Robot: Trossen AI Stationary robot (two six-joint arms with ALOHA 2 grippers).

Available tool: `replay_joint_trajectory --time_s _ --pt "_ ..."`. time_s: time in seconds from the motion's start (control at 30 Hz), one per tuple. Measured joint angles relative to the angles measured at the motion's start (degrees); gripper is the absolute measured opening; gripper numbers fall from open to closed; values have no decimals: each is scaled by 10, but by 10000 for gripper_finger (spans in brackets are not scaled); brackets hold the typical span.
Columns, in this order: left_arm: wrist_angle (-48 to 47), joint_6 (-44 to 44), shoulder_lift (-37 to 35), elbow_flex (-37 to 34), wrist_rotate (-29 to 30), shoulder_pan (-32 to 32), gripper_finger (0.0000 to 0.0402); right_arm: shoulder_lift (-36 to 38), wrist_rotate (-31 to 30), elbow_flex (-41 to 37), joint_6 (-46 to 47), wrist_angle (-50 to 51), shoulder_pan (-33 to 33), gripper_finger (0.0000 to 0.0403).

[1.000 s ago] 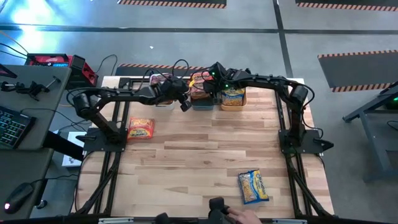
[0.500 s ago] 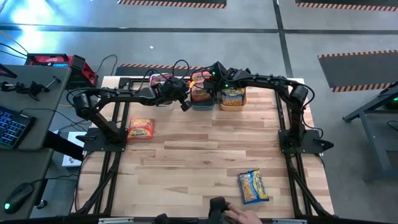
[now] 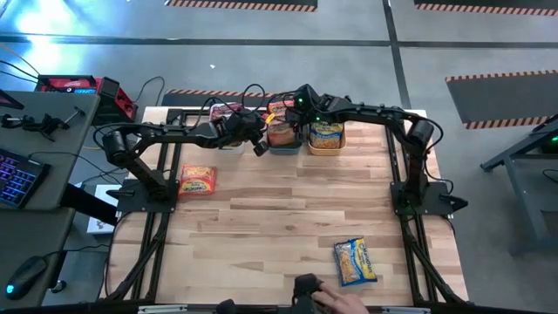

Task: Sort Maruchan noodles
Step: Adjust the orange noodle pack into the blue bin, then put the orange noodle pack into the blue bin

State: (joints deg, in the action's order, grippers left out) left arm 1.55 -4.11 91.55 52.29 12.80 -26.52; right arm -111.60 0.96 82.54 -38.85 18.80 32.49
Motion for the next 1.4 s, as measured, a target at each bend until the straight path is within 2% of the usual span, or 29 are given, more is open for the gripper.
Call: replay_joint_trajectory --time_s 0.37,0.43,0.53,0.63,0.77,0.8,0.9,1.0,1.17,1.27,1.4 --pt "0 -4 0 0 0 0 46 17 -39 0 -11 10 -2 215" --pt "-1 -10 -1 0 0 4 46 28 -68 0 -13 21 -4 208" --pt "-25 -18 -18 1 -4 11 46 52 -96 0 -17 44 -7 176" --pt "-104 -12 -48 1 -11 24 46 88 -55 -28 -17 19 2 116" --pt "-238 47 -104 1 -27 51 46 149 -35 -127 -4 -81 15 18" --pt "-272 67 -117 1 -48 59 46 166 -35 -157 2 -108 18 11" --pt "-381 150 -150 1 -125 85 47 217 -39 -232 32 -192 21 28" --pt "-495 233 -167 1 -145 128 55 260 -39 -296 48 -245 20 32" --pt "-650 342 -162 1 -84 242 93 313 -29 -371 72 -327 18 15" --pt "-661 415 -151 0 -34 305 128 327 -15 -403 73 -361 18 3" --pt "-662 489 -123 0 30 351 179 331 -9 -418 71 -382 18 4"
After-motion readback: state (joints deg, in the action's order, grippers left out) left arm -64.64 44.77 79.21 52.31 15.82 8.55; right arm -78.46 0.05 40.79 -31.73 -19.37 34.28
